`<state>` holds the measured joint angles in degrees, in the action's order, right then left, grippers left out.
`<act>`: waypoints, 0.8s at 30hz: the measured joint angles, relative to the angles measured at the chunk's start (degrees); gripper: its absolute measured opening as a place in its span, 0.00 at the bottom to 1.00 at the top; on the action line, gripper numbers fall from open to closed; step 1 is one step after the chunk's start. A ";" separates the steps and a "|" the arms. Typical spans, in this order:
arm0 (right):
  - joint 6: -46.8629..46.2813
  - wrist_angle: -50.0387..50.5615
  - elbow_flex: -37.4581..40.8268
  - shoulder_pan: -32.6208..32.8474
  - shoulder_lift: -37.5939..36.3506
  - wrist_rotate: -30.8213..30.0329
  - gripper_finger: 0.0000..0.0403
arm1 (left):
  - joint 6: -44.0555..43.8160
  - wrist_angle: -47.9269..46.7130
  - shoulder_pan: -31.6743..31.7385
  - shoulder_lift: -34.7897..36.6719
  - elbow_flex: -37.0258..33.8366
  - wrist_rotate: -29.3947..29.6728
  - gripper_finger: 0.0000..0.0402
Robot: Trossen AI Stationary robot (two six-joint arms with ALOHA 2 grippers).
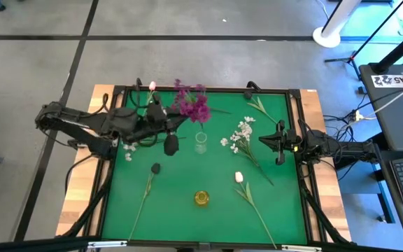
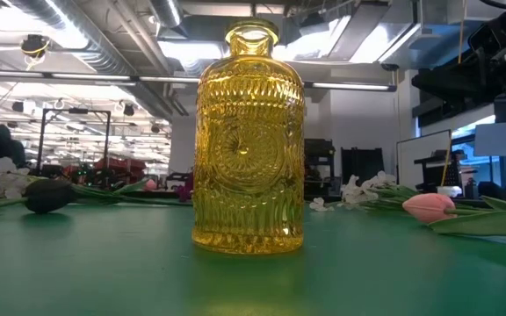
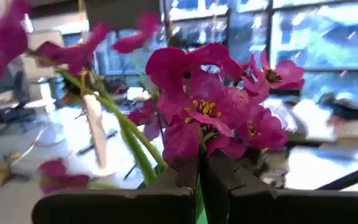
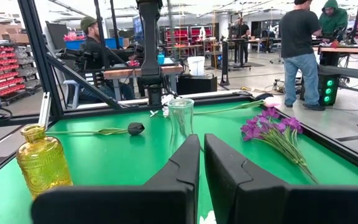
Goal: Sort flowers into vase by color
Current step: Put the bottom purple flowers into the transparent vase
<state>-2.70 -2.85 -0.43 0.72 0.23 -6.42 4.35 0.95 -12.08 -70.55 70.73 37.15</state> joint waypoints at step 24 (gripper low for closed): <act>0.00 0.00 -0.01 0.02 0.02 -0.01 0.06 | -9.84 2.51 8.44 -1.52 -14.07 -9.86 0.01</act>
<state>-2.70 -2.85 -0.44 0.73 0.25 -6.43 -5.49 3.46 -3.64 -72.07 56.66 27.29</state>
